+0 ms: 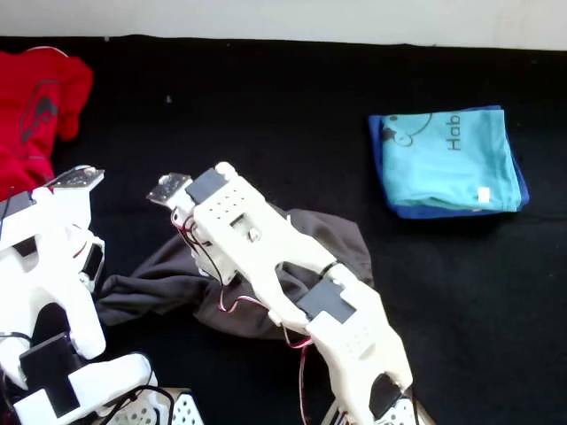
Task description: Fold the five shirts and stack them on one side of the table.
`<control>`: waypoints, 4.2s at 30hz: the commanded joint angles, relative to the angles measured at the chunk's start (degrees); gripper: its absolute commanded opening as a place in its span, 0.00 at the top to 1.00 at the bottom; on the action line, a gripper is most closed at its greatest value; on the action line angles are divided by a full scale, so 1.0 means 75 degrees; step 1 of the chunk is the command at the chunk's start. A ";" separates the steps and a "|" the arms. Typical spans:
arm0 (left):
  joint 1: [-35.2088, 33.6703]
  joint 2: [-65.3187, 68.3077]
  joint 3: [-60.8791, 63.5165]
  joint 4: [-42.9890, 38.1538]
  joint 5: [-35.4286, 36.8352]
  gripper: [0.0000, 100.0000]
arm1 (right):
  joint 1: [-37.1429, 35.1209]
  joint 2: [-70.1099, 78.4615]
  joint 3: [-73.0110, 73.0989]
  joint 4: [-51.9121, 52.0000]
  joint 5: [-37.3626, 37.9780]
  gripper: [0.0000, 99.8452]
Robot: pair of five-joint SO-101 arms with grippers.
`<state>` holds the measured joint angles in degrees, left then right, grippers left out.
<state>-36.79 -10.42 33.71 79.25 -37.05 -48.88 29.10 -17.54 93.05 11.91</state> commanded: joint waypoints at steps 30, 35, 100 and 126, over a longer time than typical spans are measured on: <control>-0.0053 -0.0088 -0.4999 0.2884 0.0176 0.99 | 0.4237 -0.5703 -0.1565 -0.0592 0.0270 0.99; -0.0053 -0.0182 -0.6007 0.2895 0.0574 0.99 | 0.5105 -0.6113 -0.2327 -0.1518 0.0352 0.99; 0.0697 -0.6007 -0.7484 0.2075 0.0703 0.99 | 0.6300 -0.7285 -0.8176 -0.1577 0.1172 0.99; 0.0779 -0.1870 -0.6394 -0.0270 0.0680 0.99 | 0.5515 -0.4015 -0.4296 -0.4331 0.0504 0.99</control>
<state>-31.78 -30.55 -7.25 78.90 -31.96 -7.38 -3.52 -49.89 64.31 16.22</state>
